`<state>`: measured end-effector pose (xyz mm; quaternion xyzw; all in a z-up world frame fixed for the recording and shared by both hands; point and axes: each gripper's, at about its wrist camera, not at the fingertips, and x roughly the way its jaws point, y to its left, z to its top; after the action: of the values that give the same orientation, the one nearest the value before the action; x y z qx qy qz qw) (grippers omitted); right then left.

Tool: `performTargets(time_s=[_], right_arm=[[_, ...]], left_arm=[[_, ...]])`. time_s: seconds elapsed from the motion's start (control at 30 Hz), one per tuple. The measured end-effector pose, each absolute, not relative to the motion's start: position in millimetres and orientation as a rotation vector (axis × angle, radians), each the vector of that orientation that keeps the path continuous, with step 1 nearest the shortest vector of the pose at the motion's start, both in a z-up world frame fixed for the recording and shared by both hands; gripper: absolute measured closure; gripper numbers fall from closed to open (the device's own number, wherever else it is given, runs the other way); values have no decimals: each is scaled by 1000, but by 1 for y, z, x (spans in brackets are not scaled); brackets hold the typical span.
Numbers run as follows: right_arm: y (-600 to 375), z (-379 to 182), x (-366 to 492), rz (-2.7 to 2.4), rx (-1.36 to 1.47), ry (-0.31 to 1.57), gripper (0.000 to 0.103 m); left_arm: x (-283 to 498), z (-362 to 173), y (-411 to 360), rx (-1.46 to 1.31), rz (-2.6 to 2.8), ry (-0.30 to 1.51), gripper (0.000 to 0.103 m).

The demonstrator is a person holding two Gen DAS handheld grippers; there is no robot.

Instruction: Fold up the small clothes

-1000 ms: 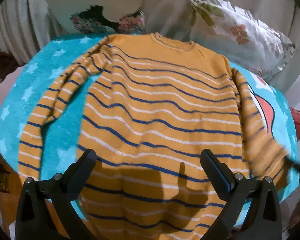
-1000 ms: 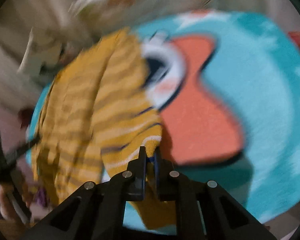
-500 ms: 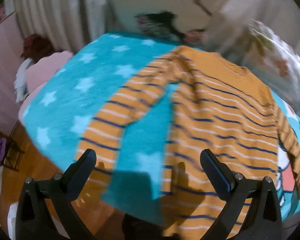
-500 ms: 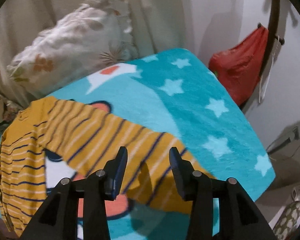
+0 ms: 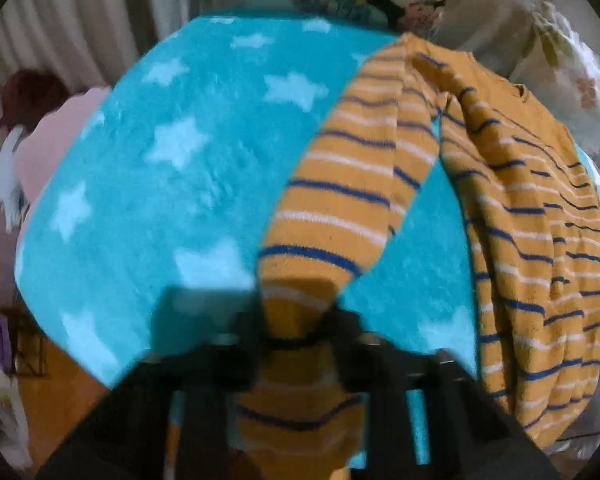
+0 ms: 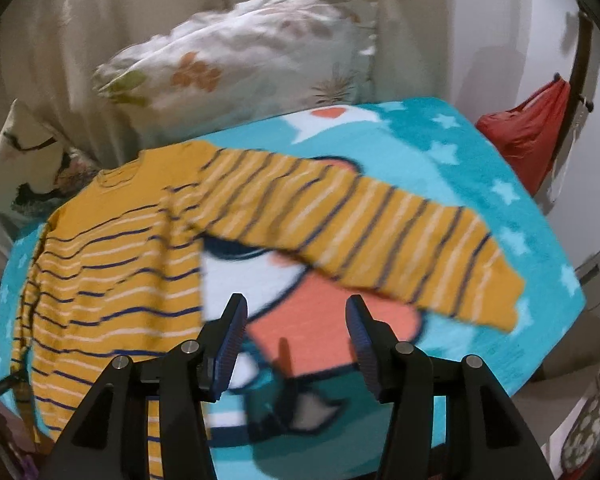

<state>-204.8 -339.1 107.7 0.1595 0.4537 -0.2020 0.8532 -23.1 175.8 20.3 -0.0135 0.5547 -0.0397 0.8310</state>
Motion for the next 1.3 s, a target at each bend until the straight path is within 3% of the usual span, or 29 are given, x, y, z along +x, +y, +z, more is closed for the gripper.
performTargets(time_s=[0.17,0.27,0.37,0.4,0.47,0.77,0.93,1.17,1.23,1.27,1.3], right_arm=[[-275,113,-184,-383,286,959,47],[-232,111,-164,-345,241,989,47],[-187,108,-142,-277,192,1020,47],[-173,106,-135,-249,180,1027,47],[-139,102,-120,-160,159,1050,47],[39,85,-37,281,30,1139,47],[156,85,0,535,-82,1139,38],[298,42,35,680,-291,1148,37],[331,21,57,711,-275,1246,35],[343,14,67,709,-258,1279,23],[349,14,72,704,-250,1256,21]], left_arm=[[11,42,269,-167,25,1106,87],[34,48,321,-207,97,1082,71],[43,61,361,-236,142,1021,64],[41,64,371,-248,143,1005,54],[34,65,390,-308,144,984,46],[-34,52,432,-447,128,997,45],[-84,44,457,-515,202,988,42],[-159,34,502,-618,357,988,41],[-180,31,512,-649,409,992,41],[-186,31,516,-656,423,991,41],[-192,31,519,-665,441,988,41]])
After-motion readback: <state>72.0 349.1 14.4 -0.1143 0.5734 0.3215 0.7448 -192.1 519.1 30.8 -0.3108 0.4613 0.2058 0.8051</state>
